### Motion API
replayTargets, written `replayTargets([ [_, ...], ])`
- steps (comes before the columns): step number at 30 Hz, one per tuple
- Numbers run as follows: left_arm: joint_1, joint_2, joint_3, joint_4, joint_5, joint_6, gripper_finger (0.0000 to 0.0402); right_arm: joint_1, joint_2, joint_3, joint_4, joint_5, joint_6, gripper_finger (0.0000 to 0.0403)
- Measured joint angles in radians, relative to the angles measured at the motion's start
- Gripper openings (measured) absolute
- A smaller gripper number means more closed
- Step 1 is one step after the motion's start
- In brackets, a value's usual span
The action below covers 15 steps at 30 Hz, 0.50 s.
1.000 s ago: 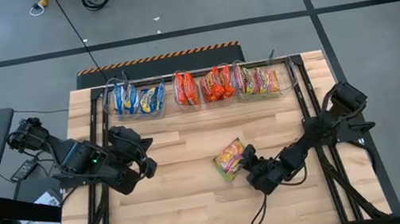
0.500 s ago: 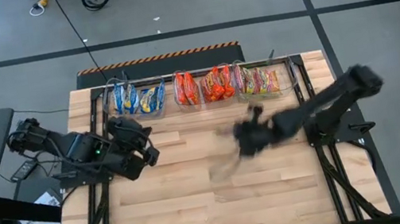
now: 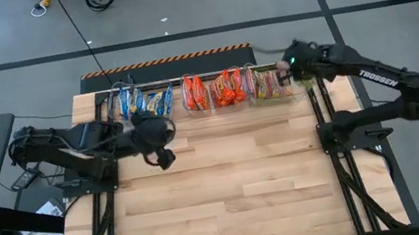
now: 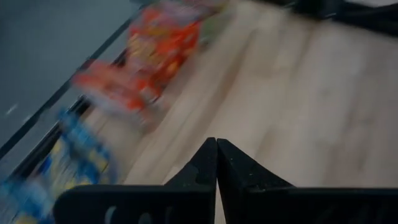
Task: Sort Maruchan noodles
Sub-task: Put the green noodle pack into the right transparent bin
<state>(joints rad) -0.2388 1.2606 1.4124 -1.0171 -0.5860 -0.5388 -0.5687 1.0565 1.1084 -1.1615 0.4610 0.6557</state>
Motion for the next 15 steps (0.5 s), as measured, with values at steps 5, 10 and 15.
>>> replayTargets([
  [5,0.068,0.0,0.0,0.202,0.181,0.264,0.0009,-0.182,0.001,-0.002,0.072,-0.03,-0.023,0.0006],
  [10,0.112,-0.002,0.0,0.292,0.29,0.39,0.0009,-0.251,0.006,-0.088,0.209,-0.047,-0.008,0.0005],
  [15,0.132,-0.061,0.0,0.157,0.301,0.389,0.0009,-0.276,-0.002,-0.258,0.318,-0.014,0.051,0.0005],
])
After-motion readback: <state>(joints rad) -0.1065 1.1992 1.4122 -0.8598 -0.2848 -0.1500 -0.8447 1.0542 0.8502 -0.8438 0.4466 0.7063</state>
